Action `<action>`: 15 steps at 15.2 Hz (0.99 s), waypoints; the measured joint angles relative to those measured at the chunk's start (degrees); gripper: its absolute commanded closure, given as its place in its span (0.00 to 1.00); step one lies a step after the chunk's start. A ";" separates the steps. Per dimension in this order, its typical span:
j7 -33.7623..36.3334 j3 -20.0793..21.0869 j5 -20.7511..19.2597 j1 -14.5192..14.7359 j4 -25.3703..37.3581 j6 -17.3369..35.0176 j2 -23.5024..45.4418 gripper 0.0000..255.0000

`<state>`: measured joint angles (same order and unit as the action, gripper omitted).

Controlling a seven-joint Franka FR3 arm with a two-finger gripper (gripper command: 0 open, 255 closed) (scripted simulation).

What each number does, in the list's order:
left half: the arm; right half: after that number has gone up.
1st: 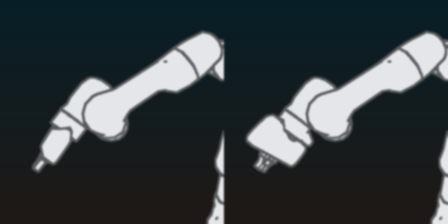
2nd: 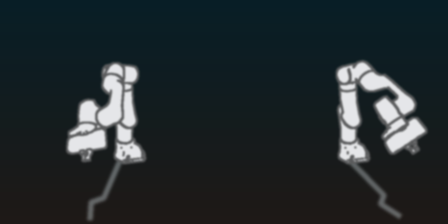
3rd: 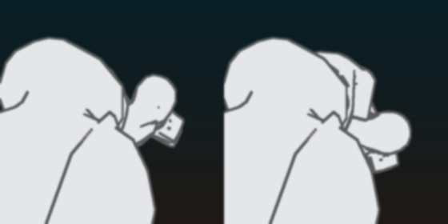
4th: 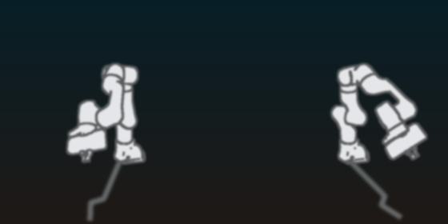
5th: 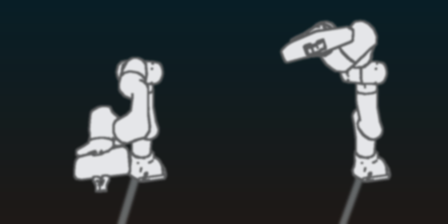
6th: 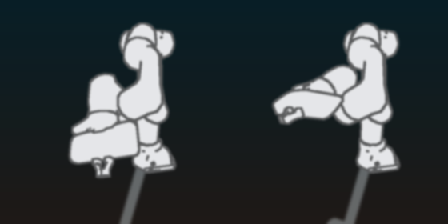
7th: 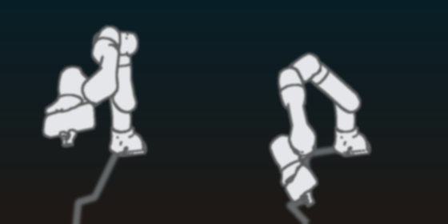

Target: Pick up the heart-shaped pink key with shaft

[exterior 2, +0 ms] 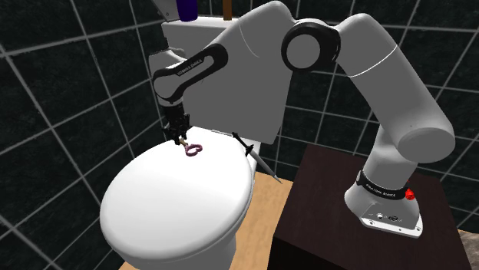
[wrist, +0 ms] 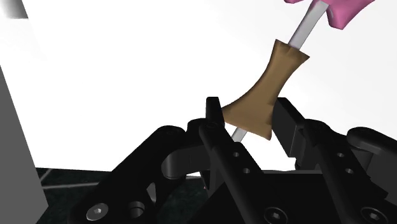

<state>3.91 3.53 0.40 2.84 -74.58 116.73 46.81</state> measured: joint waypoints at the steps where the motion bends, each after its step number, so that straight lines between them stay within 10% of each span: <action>1: -0.04 -0.06 -0.02 -0.08 -0.03 -0.47 -0.21 1.00; 15: 0.11 0.01 0.06 -0.24 2.60 -7.89 -4.74 1.00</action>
